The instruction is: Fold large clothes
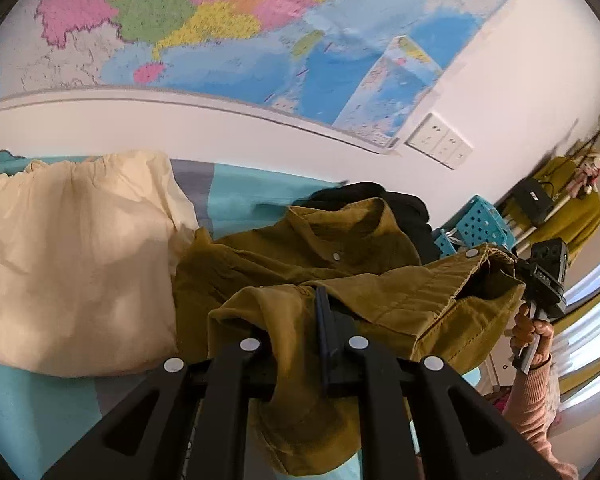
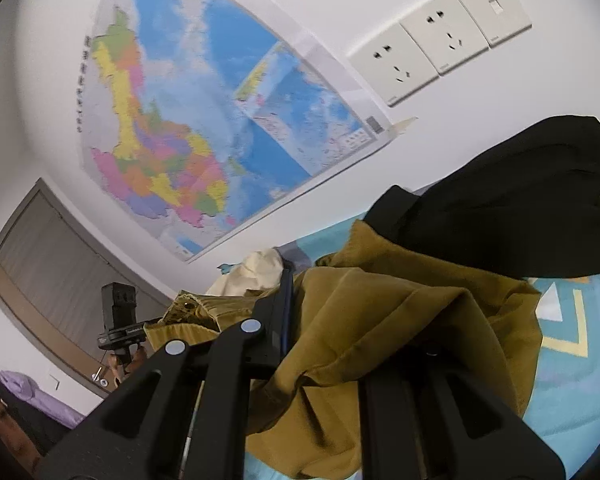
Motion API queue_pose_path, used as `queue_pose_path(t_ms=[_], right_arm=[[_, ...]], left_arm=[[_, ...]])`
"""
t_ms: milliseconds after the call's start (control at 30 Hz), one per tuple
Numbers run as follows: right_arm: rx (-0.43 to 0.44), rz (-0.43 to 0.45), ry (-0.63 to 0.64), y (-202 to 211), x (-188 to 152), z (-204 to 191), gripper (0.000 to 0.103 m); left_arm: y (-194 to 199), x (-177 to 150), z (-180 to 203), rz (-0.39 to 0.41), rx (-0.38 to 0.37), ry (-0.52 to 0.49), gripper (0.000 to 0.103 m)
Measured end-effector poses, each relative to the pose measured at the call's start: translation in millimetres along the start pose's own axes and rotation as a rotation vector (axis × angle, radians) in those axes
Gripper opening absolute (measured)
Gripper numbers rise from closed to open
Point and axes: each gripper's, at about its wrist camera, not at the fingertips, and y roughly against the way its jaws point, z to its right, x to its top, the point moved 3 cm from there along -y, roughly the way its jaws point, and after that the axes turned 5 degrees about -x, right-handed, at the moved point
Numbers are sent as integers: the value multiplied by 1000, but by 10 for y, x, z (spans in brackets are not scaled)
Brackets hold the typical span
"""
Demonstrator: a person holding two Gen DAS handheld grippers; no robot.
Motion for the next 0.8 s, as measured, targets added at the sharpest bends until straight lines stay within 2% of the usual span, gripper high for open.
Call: queue_pose_path(t_ms=[467,800], right_arm=[[-111,-115,-104,-801,227,595,11],[-116,-134,-154,-971,289,812,18]], left_arm=[[-877,338,-456,-122,155,75,11],[-1287,440,-725,-168,199,124,12]])
